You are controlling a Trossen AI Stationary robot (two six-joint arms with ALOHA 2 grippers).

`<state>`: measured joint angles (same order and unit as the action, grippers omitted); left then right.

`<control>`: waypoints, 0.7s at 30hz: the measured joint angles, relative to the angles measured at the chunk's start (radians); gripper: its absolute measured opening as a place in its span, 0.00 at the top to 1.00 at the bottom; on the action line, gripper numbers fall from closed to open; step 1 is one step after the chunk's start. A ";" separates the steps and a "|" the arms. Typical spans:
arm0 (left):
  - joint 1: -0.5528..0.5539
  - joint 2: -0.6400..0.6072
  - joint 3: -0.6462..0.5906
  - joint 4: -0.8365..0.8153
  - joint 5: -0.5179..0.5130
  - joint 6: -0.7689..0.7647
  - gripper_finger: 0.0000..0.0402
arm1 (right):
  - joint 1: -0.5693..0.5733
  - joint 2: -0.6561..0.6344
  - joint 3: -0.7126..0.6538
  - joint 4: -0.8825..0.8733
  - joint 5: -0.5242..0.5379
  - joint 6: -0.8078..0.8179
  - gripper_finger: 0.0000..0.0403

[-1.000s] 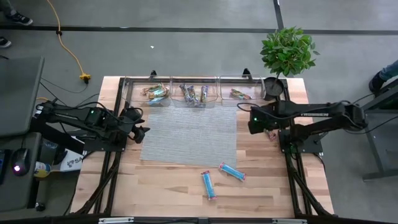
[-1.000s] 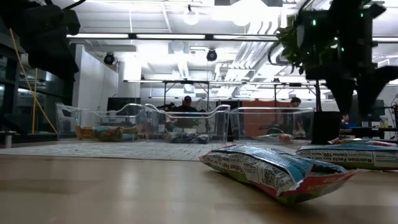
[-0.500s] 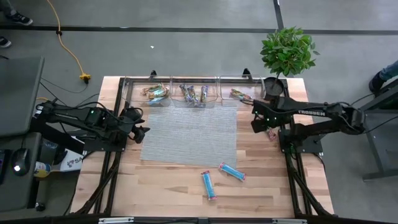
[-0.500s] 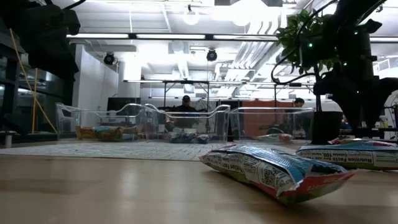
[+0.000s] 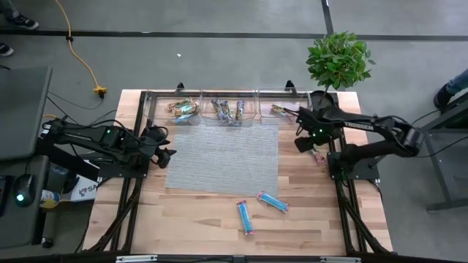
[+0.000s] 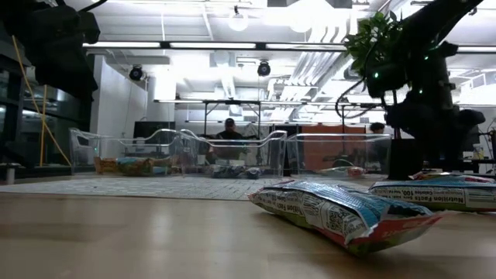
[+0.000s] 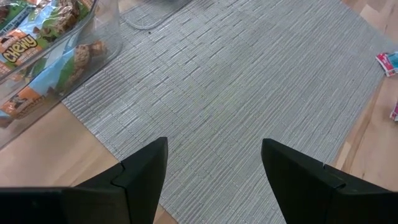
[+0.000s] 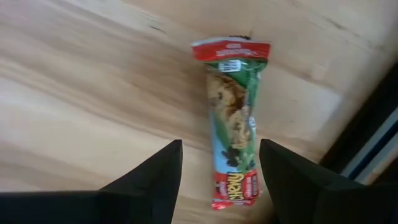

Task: Pick and place Granola Bars by type
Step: Put the red granola bar into the right transparent bin

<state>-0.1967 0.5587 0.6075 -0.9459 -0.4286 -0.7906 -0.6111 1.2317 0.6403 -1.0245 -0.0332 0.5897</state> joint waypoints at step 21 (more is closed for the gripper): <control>0.000 0.000 0.000 0.000 0.001 -0.019 0.36 | -0.092 0.215 0.000 0.111 -0.039 -0.093 0.51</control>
<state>-0.1967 0.5587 0.6075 -0.9463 -0.4274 -0.8097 -0.7029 1.4468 0.6403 -0.9133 -0.0722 0.4965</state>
